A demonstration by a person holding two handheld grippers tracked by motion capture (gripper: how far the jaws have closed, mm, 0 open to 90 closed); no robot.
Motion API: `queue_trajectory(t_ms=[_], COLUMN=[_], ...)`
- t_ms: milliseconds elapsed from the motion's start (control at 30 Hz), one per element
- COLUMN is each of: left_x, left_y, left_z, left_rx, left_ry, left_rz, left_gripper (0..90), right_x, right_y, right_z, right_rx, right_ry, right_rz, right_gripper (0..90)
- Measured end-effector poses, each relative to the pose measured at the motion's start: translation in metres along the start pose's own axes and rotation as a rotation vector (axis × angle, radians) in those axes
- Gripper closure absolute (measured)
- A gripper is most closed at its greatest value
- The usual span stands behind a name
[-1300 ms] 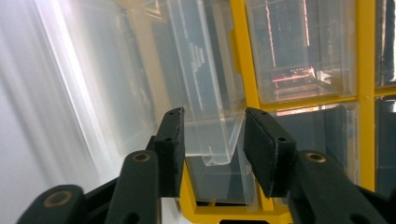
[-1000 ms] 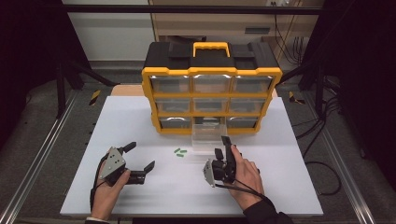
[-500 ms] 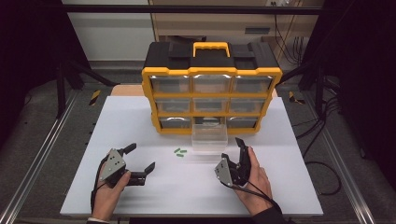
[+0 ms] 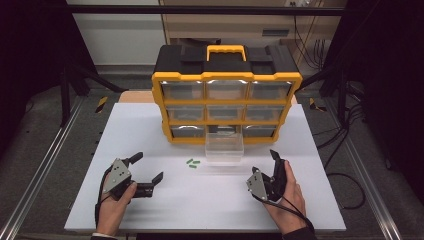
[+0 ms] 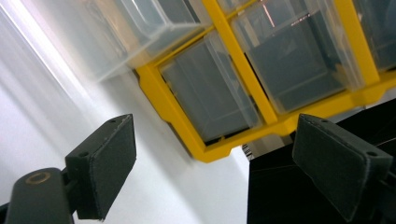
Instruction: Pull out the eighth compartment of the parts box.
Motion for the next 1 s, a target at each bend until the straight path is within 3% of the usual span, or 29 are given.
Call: queue_trajectory(t_ms=[367,400,600,633,667,833,1000], left_x=[0.001,0.002,0.007,0.008,0.009,0.008,0.003], left_y=[0.000,0.001,0.002,0.002,0.002,-0.004,-0.012], left_z=[0.000,0.001,0.000,0.000,0.000,-0.001,0.003], left_rx=[-0.013,-0.012,-0.017,-0.015,-0.011,0.011,0.045], left_ry=[0.009,0.012,0.031,0.035,0.042,0.042,0.046], left_rz=[-0.006,-0.006,-0.019,-0.023,-0.023,-0.010,-0.037], left_gripper=[2.4,2.4,2.4,2.5,2.5,2.5,2.2], right_x=[0.022,0.023,0.030,0.032,0.037,0.038,0.038], right_y=[-0.007,-0.011,-0.021,-0.022,-0.024,-0.027,-0.034], right_z=[0.000,0.001,0.006,0.007,0.007,0.004,0.000], right_rx=[-0.069,-0.078,-0.120,-0.133,-0.166,-0.206,-0.291], right_ry=[0.001,-0.003,-0.001,0.003,0.009,0.004,-0.048], right_rz=[0.114,0.154,0.266,0.294,0.366,0.421,0.589], right_gripper=[10.7,10.8,11.3,11.2,11.4,13.9,13.1])
Point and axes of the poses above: each handheld gripper's, and its own axes: z roughly forward along the jaws, x roughly out of its underside, y roughly to its left, the point moved 6 cm from there along z, roughly forward along the jaws, and after that the axes turned 3 degrees about z, right-handed, at the moved point
